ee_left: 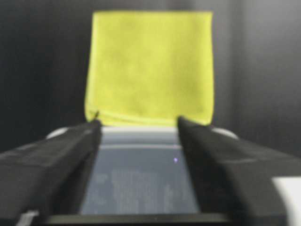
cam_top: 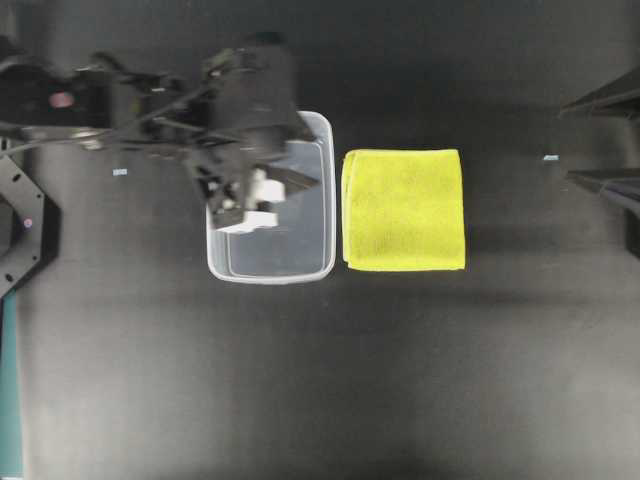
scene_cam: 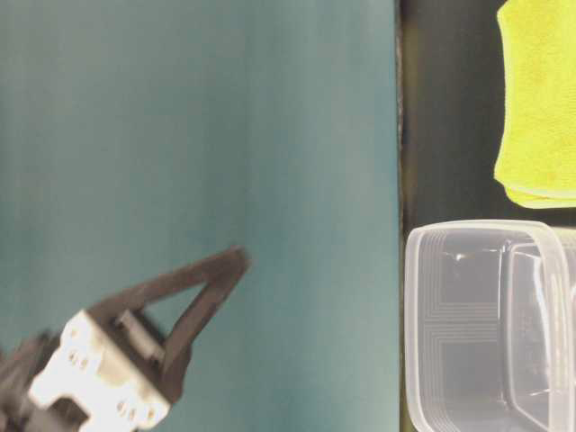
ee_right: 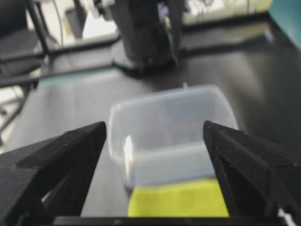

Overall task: Place the yellow towel into the container with the left arm.
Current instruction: 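Reach the left gripper over the container to the yellow towel and grasp it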

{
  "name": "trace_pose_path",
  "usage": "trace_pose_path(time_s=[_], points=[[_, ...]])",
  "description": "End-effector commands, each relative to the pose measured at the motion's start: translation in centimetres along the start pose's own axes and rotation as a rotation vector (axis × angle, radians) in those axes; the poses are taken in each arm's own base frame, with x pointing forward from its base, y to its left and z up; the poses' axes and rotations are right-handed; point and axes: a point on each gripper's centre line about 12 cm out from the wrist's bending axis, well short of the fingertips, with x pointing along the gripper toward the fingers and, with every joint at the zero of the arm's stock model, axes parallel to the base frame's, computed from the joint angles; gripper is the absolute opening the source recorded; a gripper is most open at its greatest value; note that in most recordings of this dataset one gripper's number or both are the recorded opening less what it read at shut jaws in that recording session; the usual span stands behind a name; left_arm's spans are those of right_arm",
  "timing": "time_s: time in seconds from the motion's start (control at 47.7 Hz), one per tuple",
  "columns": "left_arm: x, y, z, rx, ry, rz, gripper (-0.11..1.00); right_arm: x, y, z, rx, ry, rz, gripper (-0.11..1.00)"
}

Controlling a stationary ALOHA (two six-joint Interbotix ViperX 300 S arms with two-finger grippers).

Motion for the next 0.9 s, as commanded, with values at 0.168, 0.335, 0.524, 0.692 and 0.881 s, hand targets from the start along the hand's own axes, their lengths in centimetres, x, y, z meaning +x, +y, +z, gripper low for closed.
trace_pose_path(time_s=[0.168,0.335,0.524,0.692,0.881], points=[[6.6,1.2,3.1,0.03,0.201,0.011,0.91,-0.4,0.2,1.7,-0.021,-0.092,0.008,0.79],[12.0,0.0,2.4,0.136,0.344,-0.026,0.9,-0.4,0.2,1.7,-0.021,-0.093,0.01,0.79],[16.4,-0.7,1.1,0.158,0.374,-0.039,0.9,-0.7,0.5,2.1,-0.022,-0.117,0.028,0.79],[19.9,-1.5,-1.0,0.174,0.372,-0.05,0.9,-1.0,0.9,2.9,-0.023,-0.164,0.048,0.79],[22.2,-2.5,-3.0,0.171,0.399,-0.06,0.9,-1.0,1.0,2.9,-0.022,-0.165,0.057,0.79]])
